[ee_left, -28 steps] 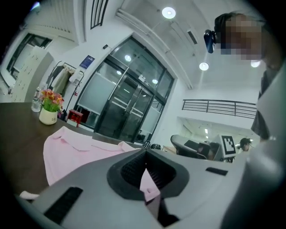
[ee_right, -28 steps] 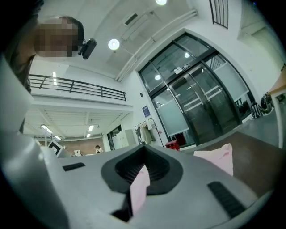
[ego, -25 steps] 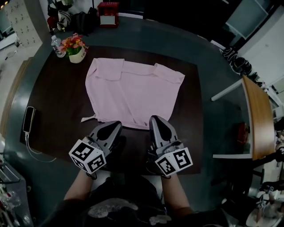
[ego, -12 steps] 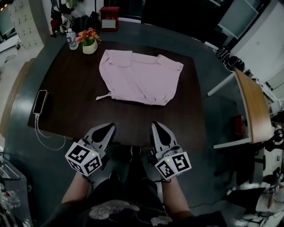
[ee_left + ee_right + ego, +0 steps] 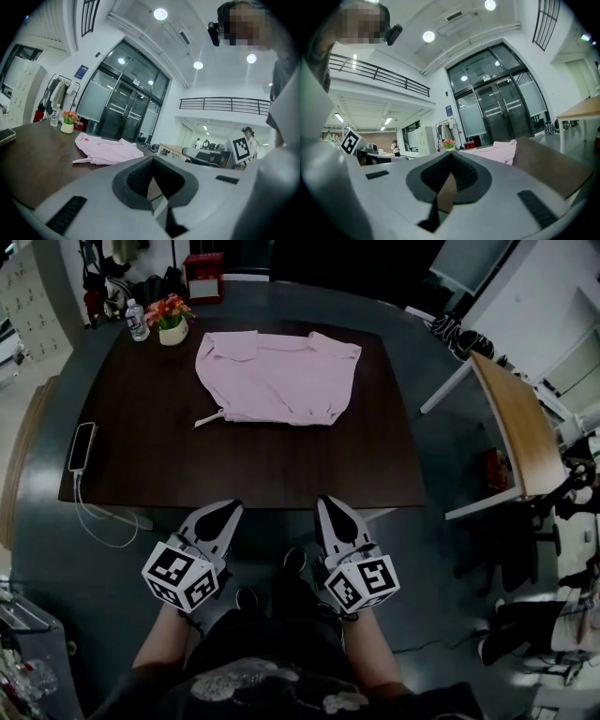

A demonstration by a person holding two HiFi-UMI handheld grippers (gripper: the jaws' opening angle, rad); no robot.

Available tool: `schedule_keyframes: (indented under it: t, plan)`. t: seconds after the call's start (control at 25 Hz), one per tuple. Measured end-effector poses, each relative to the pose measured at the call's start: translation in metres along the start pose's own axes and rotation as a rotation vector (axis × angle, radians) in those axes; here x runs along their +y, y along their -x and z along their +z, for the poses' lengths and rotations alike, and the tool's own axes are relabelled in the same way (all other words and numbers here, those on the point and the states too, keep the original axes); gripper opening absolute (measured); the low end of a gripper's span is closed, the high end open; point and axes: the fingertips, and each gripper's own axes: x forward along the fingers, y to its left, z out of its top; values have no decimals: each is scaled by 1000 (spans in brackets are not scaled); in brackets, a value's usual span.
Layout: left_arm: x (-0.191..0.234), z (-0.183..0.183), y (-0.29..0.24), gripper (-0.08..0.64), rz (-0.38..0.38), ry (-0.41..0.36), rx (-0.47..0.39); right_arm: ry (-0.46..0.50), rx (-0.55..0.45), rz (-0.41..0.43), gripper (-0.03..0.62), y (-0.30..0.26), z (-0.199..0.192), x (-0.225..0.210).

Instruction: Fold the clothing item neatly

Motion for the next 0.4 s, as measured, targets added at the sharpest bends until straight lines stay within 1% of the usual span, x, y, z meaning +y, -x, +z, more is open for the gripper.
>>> schedule_keyframes:
  t: [0.2,0.4]
  plan:
    - [-8,-11,0,11,20,-1,32,-12,35,-15,-8,20,-10,-12]
    - [-27,-16,-12,11,52,18,49,-12,66,-5,-8,36,-6,-33]
